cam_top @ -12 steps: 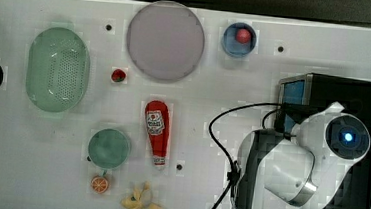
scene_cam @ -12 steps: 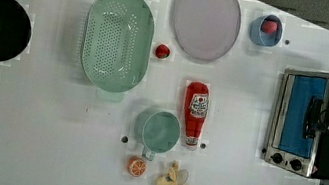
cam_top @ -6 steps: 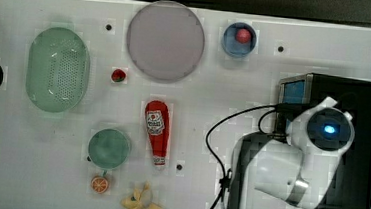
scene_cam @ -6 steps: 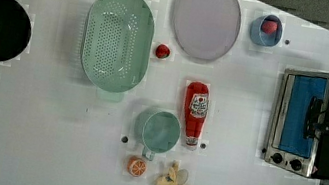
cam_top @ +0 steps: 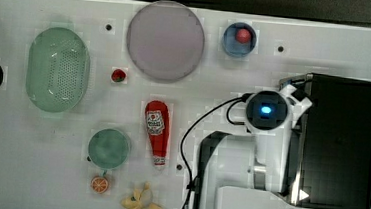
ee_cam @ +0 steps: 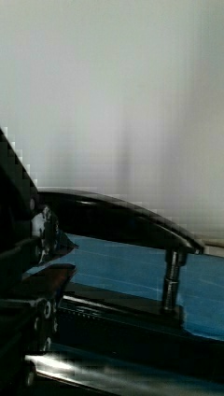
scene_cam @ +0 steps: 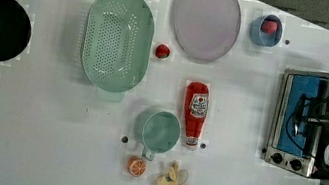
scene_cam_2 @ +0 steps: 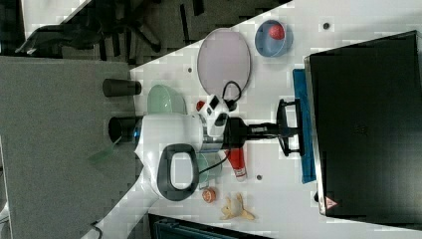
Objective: Flap open oven.
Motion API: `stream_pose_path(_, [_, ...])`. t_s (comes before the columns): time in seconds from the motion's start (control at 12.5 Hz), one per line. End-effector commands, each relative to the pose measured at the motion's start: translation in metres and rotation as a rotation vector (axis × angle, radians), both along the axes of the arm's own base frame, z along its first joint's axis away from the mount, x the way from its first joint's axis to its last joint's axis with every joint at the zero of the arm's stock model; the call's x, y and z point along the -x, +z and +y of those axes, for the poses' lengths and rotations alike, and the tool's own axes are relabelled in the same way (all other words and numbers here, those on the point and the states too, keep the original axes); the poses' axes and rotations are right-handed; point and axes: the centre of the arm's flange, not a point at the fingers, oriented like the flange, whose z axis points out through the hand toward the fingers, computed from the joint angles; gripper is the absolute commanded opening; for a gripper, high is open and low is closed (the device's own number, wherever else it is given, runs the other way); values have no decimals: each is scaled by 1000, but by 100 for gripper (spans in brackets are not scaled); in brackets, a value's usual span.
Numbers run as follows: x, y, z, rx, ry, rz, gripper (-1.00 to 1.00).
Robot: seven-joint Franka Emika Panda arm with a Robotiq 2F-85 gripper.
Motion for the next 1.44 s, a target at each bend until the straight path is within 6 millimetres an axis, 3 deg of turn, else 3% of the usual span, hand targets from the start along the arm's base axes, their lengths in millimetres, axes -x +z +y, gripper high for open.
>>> stream_pose_path(0.08, [-9,-33,65,90,-50,-24,-65])
stream_pose_path(0.48, [-9,-98,124,202,-66,-35,-65])
stream_pose_path(1.12, [-18,-160,142,210,-36,-16,-65])
stream_pose_path(1.28, [-23,-160,146,200,-48,-43,-65])
stream_pose_path(1.44, [-48,-121,165,135,-82,-148,-65])
